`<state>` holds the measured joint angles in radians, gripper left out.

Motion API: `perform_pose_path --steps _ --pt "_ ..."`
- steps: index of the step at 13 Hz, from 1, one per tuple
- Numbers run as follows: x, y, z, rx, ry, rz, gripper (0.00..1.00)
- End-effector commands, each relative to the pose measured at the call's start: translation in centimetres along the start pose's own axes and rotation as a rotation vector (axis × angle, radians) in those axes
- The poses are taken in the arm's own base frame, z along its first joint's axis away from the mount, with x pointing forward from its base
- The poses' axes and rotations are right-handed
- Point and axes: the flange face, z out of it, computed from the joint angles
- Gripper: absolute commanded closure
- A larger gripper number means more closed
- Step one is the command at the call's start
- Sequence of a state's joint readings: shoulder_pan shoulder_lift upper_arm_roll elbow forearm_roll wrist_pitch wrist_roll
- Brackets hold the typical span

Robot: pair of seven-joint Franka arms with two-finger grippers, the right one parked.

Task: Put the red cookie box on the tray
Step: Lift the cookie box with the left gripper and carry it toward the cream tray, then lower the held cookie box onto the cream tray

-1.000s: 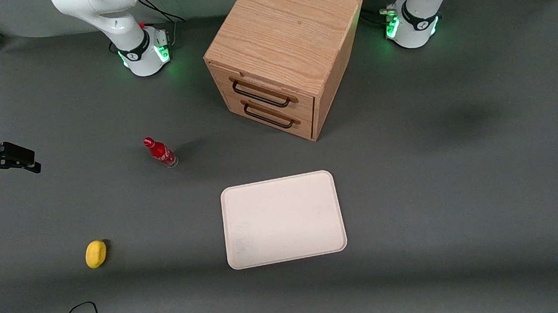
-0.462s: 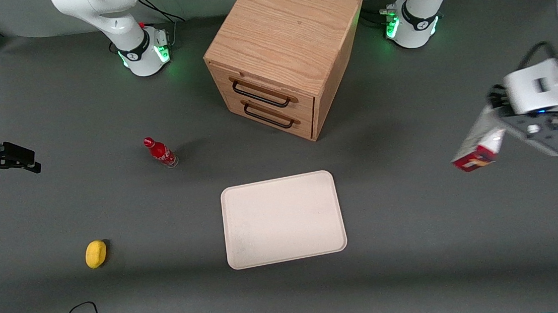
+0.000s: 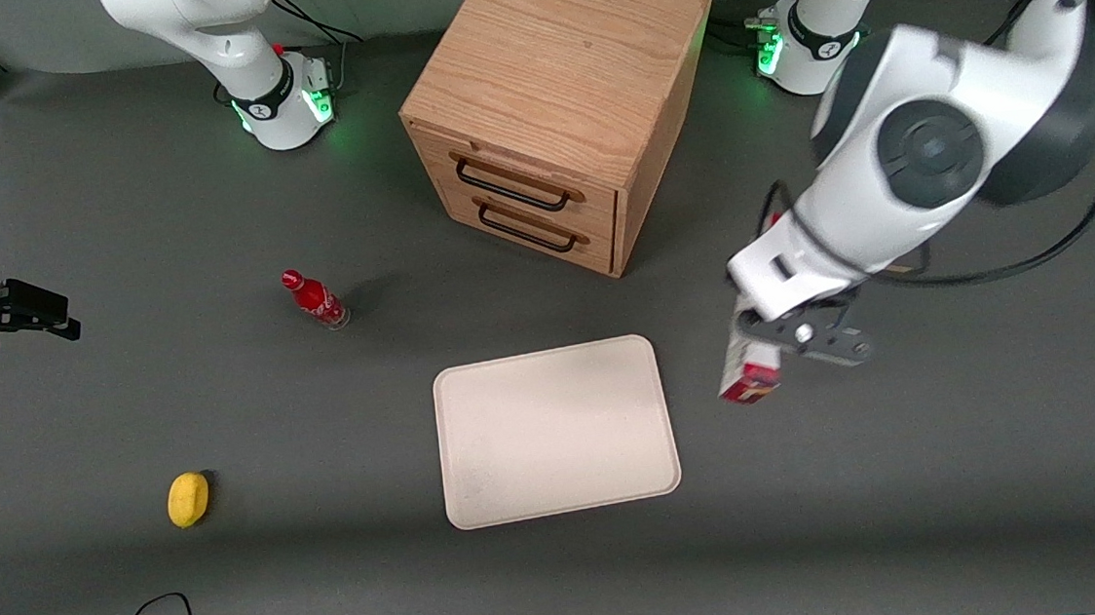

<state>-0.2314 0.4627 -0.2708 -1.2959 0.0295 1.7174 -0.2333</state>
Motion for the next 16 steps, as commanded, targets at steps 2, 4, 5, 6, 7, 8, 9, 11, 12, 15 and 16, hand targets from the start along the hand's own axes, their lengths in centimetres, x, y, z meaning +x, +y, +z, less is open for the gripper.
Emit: perform_pose_path --steps 2,4,5,6,7,8,9,11,12,15,16 --pt "4.9 6.5 8.0 -0.057 0.037 -0.230 1.00" --pt "6.0 9.1 13.1 -0.033 0.080 -0.287 1.00" --pt "6.3 9.7 15.5 -0.024 0.083 -0.299 1.00" --pt "6.7 9.5 16.9 -0.025 0.090 -0.326 1.00" --pt "7.0 9.3 17.7 -0.031 0.099 -0.341 1.00" --pt "7.2 9.3 18.8 -0.031 0.094 -0.356 1.00" --pt "7.5 8.8 19.2 -0.035 0.103 -0.400 1.00" --pt "7.8 8.3 20.7 -0.032 0.101 -0.464 1.00" --pt "7.8 8.1 21.3 -0.026 0.094 -0.465 1.00" --pt "7.8 7.5 22.0 -0.008 0.092 -0.466 1.00" --pt "7.8 7.5 22.2 -0.005 0.090 -0.464 1.00"
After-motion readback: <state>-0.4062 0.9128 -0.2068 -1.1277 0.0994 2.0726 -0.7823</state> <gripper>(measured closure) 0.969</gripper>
